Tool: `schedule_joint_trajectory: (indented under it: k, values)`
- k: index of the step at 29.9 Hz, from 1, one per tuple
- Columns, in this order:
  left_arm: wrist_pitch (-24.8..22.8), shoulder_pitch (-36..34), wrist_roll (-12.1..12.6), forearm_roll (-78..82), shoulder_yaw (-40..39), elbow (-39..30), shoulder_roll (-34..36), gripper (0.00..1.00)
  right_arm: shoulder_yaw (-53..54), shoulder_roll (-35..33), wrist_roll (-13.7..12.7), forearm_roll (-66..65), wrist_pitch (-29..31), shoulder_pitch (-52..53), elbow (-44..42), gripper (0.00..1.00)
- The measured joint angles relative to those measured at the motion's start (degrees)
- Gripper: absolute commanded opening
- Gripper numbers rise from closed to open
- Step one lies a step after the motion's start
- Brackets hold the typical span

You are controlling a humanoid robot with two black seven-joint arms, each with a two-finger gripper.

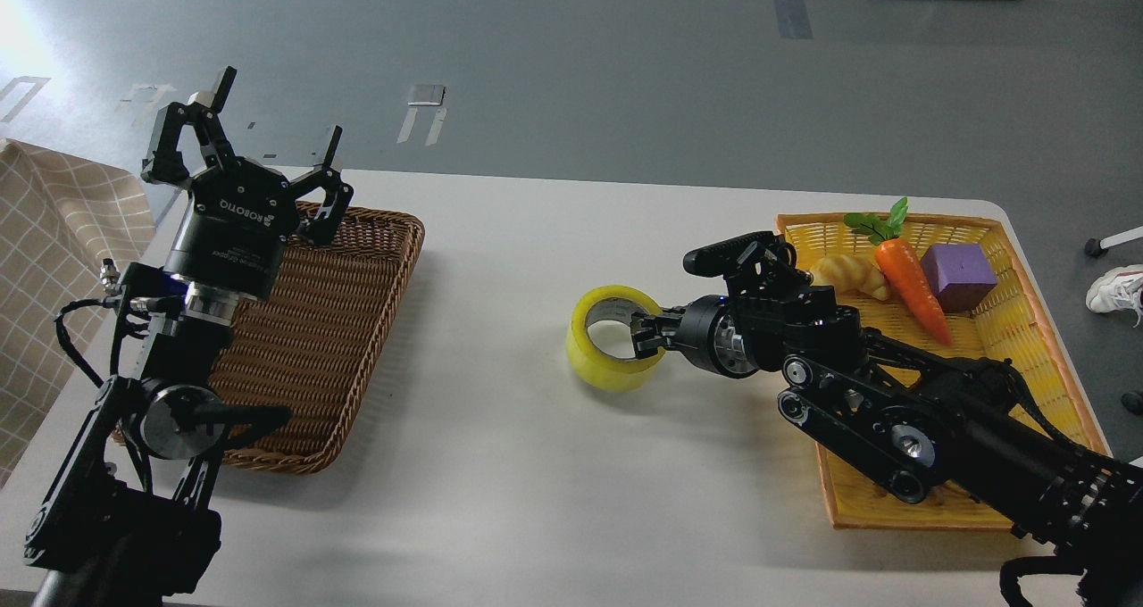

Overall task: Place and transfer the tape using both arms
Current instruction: 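Carry the tape roll toward the table center and lower it, then release the tape roll and raise the right gripper away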

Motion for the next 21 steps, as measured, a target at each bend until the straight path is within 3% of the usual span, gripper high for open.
schedule_joint_trajectory:
  k: [3,8,10,13,17,21]
  values:
    - [0.0,0.02,0.0,0.0,-0.01,0.0,-0.06,0.98,0.34,0.48,0.06,0.07,0.0,0.06,-0.06,0.56]
    - [0.0,0.38,0.0,0.0,-0.17,0.0,-0.07,0.98,-0.06,1.33,0.17,0.08,0.0,-0.59,-1.0,0.59]
    - [0.0,0.53,0.0,-0.01,-0.57,0.0,-0.07,0.98,-0.04,2.07,0.17,0.12,0.0,-0.71,-1.47,0.83]
    - [0.0,0.62,0.0,-0.08,-0.92,0.0,-0.08,0.98,0.96,3.16,0.15,0.37,-1.63,-0.59,-1.92,0.95]
    - [0.07,0.64,0.0,-0.09,-1.05,0.0,-0.08,0.98,3.98,3.6,0.1,0.58,-6.85,0.02,-1.98,0.99]
    - [0.32,0.64,0.0,-0.13,-1.07,0.0,-0.17,0.98,8.75,3.19,0.11,0.95,-8.13,1.78,-1.6,1.0]
